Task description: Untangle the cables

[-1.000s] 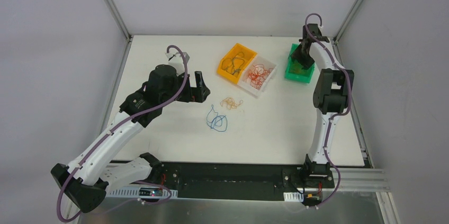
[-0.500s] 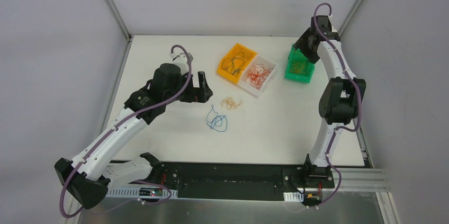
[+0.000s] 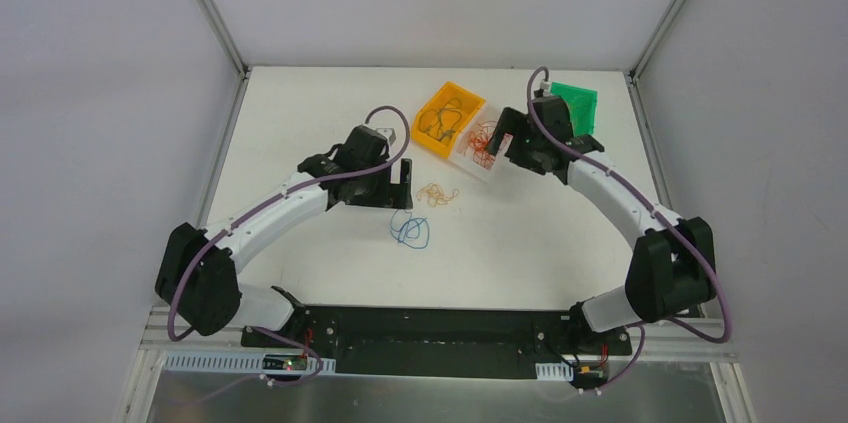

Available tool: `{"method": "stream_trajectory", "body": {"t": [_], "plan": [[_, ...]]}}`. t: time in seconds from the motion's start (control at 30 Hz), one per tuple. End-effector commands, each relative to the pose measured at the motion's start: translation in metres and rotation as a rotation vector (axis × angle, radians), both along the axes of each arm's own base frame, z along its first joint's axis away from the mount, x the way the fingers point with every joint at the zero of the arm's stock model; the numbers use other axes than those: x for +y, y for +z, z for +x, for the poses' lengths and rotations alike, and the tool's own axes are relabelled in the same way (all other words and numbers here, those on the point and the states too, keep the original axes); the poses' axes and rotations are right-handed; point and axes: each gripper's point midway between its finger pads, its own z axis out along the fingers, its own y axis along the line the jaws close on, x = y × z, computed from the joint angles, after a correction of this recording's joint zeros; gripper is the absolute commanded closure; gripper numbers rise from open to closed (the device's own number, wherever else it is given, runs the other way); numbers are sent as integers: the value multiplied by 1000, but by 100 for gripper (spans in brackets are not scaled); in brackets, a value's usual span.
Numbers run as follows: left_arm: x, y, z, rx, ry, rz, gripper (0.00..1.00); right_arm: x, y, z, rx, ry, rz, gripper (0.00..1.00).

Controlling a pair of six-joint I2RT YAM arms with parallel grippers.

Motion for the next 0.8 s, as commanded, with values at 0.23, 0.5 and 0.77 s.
{"method": "stream_trajectory", "body": {"t": [0.23,0.5,0.77], "plan": [[-2,-14,-4,-17,11,54,1,64,-20,-34,2,140,-19,1],[28,-13,-12,-90,137,24,1,96,-35,-32,53,136,-183,1],[74,-5,-21,-186,325,-25,1,122,-44,-27,68,170,-248,1]]}}
